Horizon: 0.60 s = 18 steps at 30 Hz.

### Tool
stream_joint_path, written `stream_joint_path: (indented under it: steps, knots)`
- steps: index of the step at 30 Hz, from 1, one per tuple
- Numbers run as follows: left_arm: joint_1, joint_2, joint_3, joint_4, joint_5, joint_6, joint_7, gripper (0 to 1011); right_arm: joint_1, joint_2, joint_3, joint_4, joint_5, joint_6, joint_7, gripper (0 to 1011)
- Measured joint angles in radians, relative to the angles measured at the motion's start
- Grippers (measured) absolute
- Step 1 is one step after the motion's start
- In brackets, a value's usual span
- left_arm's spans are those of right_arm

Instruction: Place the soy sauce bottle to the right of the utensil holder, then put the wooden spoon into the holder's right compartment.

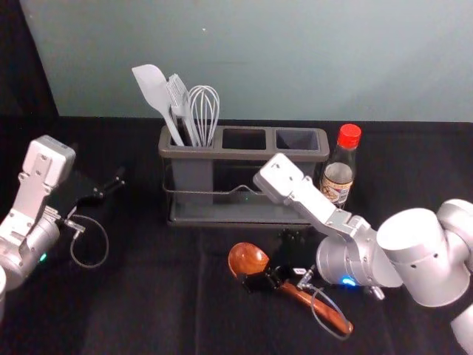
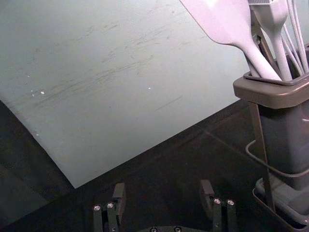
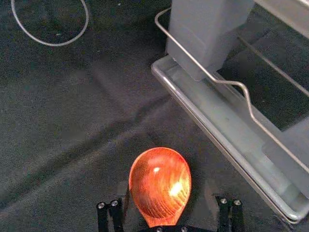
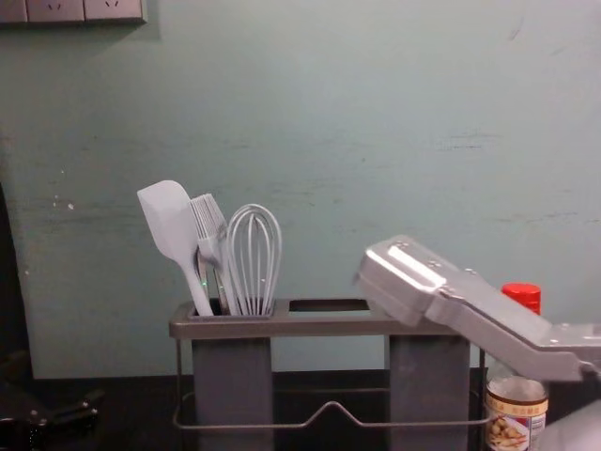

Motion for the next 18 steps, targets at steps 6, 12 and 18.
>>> stream_joint_path:
  steps: [6, 12, 18]
  knots:
    - [0.0, 0.0, 0.0, 0.0, 0.0, 0.0, 0.0, 1005, 0.034, -0.025, -0.02, 0.026, -0.021, 0.048, 0.021, 1003]
    - [0.0, 0.0, 0.0, 0.0, 0.0, 0.0, 0.0, 1005, 0.047, -0.044, -0.027, 0.043, -0.037, 0.066, 0.033, 1003]
    - [0.0, 0.0, 0.0, 0.0, 0.0, 0.0, 0.0, 1005, 0.049, -0.058, -0.026, 0.056, -0.049, 0.067, 0.042, 1003]
